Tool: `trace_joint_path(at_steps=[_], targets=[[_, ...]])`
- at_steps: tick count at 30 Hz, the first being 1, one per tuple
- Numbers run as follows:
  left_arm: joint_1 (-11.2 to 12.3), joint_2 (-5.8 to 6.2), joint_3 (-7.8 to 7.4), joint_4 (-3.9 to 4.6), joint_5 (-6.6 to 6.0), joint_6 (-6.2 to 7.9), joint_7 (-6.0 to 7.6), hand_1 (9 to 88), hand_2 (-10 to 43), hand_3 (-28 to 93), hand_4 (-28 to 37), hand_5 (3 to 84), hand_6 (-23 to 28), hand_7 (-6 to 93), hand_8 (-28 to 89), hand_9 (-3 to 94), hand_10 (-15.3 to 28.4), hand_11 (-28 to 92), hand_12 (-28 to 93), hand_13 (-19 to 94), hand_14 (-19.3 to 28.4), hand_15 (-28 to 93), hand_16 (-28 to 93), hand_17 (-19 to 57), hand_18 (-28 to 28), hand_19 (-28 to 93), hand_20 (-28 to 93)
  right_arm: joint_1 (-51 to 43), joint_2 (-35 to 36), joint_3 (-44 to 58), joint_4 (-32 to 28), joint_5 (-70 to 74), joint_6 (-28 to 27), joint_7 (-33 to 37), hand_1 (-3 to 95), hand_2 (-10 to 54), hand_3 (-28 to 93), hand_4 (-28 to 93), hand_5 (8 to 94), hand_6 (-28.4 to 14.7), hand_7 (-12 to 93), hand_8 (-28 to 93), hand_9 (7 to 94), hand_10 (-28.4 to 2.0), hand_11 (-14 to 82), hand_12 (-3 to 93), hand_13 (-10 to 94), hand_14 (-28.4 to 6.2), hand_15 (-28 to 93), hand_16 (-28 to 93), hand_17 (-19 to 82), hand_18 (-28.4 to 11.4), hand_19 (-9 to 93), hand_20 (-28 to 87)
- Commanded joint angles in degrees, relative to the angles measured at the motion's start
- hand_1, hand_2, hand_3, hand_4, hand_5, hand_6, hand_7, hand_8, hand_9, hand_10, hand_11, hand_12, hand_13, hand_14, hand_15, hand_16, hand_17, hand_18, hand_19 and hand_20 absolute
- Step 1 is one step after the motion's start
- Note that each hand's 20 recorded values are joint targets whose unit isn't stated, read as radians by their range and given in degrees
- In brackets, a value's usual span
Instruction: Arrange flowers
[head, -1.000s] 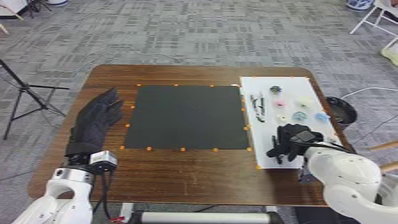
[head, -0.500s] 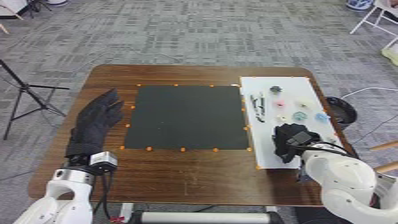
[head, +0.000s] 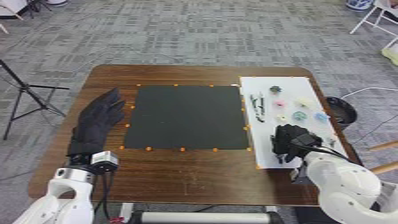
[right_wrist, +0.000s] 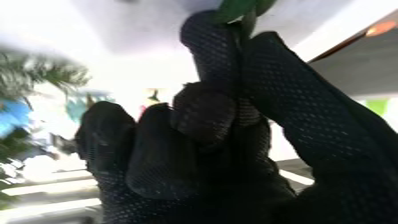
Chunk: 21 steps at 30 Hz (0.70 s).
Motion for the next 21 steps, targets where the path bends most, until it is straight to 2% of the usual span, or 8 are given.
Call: trace_joint_path(at_steps=[1,4,11,14,16,18,20,21], targets=[[-4.78,3.14,1.27,0.6,0.39,-0.92,-0.55,29.7,-6.3,66,-24.6,30.8,3.3,20.9,-9,21.4,10.2,20,19,17,12.2,27,6,-9.7,18.3,37,13,6.63,-4.93,-3.92,0.96,9.19,6.61,-5.58,39.7,-9.5,84,-10,75.0,-0.4,55,28,83.4,-10.3,65.2,44.6,77,-9.8,87,39,44,-22.7,93,70],[-5.32,3.57,1.62,0.61,0.48,-1.28,-0.73,29.5,-6.5,66,-24.6,30.8,3.1,21.4,-9,21.5,10.2,20,19,17,12.3,27,6,-9.7,18.3,37,13,12.12,-6.09,-5.7,1.71,11.47,8.56,-6.51,39.6,-9.5,84,-10,75.0,-0.5,55,28,83.4,-10.2,65.5,44.7,77,-9.8,87,39,45,-22.9,93,71],[-4.95,3.12,2.09,0.43,0.26,-1.18,-0.81,29.3,-6.8,67,-25.2,30.9,2.9,21.9,-9,21.8,10.3,20,20,17,12.3,27,6,-9.7,18.4,37,12,18.27,-6.54,-9.32,3.49,5.39,7.31,-5.69,40.3,-9.5,83,-11,73.8,-0.3,57,26,82.6,-9.9,65.7,45.1,77,-9.5,87,40,44,-22.3,93,71],[-4.37,3.11,1.67,0.39,0.15,-1.1,-1.0,29.2,-6.9,67,-25.4,31.0,2.9,21.8,-9,21.7,10.3,21,20,17,12.3,27,6,-9.8,18.4,38,12,17.55,-5.76,-6.9,2.47,0.94,2.74,-4.08,41.4,-9.5,81,-16,73.0,0.4,57,22,82.1,-9.7,64.8,45.0,76,-9.3,86,40,44,-22.0,93,70],[-3.79,3.03,1.22,0.28,0.24,-0.91,-1.16,29.2,-6.8,67,-25.6,31.2,2.9,21.8,-9,21.9,10.3,21,20,18,12.4,27,6,-9.7,18.5,37,12,17.38,-5.46,-4.74,0.97,-0.32,-4.28,-2.35,37.6,-9.5,79,-24,73.9,0.1,56,19,82.1,-9.9,63.4,44.7,76,-9.3,85,39,44,-21.9,93,69],[-3.45,2.99,0.97,0.28,0.22,-0.91,-1.21,29.1,-6.8,67,-25.7,31.3,2.9,21.8,-9,22.0,10.3,20,20,18,12.4,27,6,-9.7,18.5,38,12,17.76,-5.79,-3.02,-0.66,0.38,-13.64,0.83,30.1,-9.5,79,-27,75.7,-0.1,58,-9,82.4,-10.3,62.1,44.4,76,-9.6,85,38,44,-21.8,93,68],[-3.22,2.95,0.84,0.31,0.31,-0.85,-1.27,29.0,-6.8,67,-25.7,31.3,2.9,21.7,-9,22.1,10.4,20,20,18,12.5,28,6,-9.7,18.5,38,12,18.5,-6.44,-2.37,-1.47,4.03,-20.94,3.2,23.8,-8.3,76,-28,79.8,0.2,53,-11,84.1,-10.5,60.6,43.4,77,-10.0,84,38,45,-22.7,93,68],[-3.26,2.92,0.95,0.34,0.24,-0.84,-1.29,29.0,-6.8,67,-25.8,31.3,2.9,21.7,-9,22.1,10.4,20,20,18,12.4,28,6,-9.6,18.5,38,12,18.42,-6.1,-3.1,-1.72,3.98,-20.73,3.19,22.0,-7.9,73,-28,81.4,0.3,51,-11,84.6,-10.5,60.2,43.2,78,-10.1,83,38,45,-22.9,93,68]])
